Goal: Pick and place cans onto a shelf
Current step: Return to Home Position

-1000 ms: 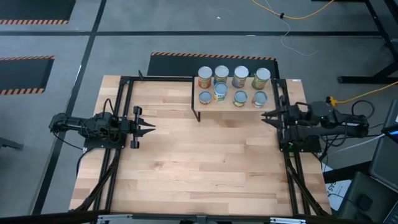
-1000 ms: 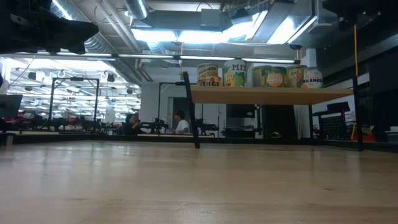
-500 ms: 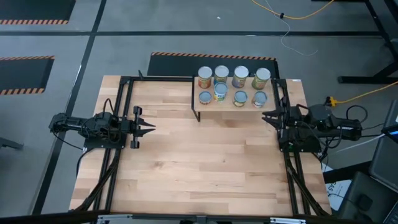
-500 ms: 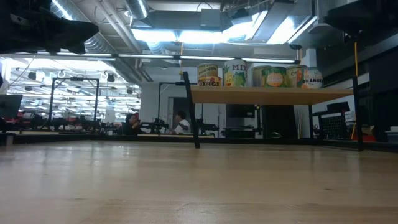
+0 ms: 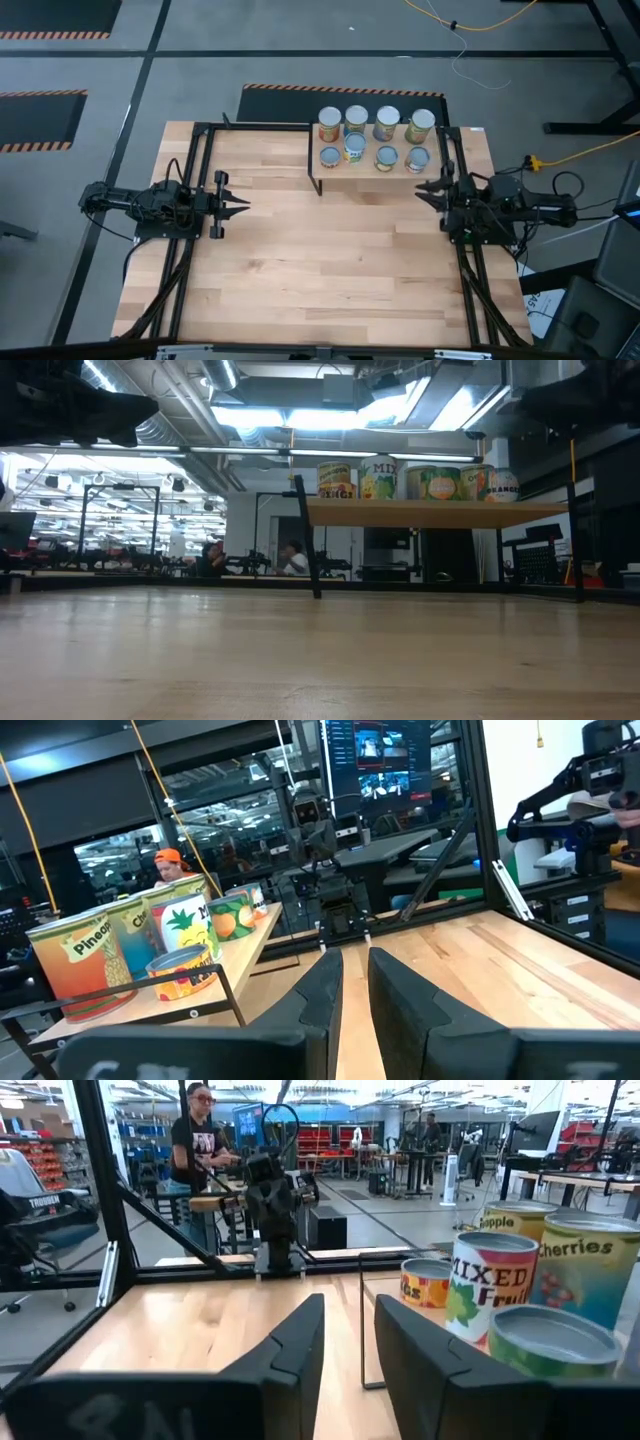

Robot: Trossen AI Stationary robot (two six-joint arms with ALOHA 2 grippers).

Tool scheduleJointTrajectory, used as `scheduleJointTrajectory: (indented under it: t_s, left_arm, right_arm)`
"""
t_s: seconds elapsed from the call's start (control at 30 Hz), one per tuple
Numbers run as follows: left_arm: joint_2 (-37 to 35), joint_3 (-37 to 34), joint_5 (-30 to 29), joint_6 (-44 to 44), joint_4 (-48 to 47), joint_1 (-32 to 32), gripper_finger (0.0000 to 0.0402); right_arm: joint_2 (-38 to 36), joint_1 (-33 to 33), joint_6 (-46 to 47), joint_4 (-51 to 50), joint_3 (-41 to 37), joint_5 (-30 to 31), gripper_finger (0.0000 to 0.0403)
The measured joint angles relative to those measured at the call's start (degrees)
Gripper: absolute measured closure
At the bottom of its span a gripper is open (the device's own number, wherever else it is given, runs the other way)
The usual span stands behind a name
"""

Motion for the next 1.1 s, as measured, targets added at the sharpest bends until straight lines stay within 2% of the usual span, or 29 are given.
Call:
scheduleJointTrajectory:
  t_s: [0.53, 0.8, 1.1]
  left_arm:
    - [0.0, 0.0, 0.0, 0.0, 0.0, 0.0, 0.0357]
    - [0.0, 0.0, 0.0, 0.0, 0.0, 0.0, 0.0357]
    - [0.0, 0.0, 0.0, 0.0, 0.0, 0.0, 0.0357]
  right_arm:
    - [0.0, -0.1, -3.4, 11.5, -9.7, 0.1, 0.0306]
    - [0.0, -0.1, -3.3, 15.6, -13.9, 3.0, 0.0306]
    - [0.1, -4.2, -4.3, 15.8, -14.6, 3.0, 0.0306]
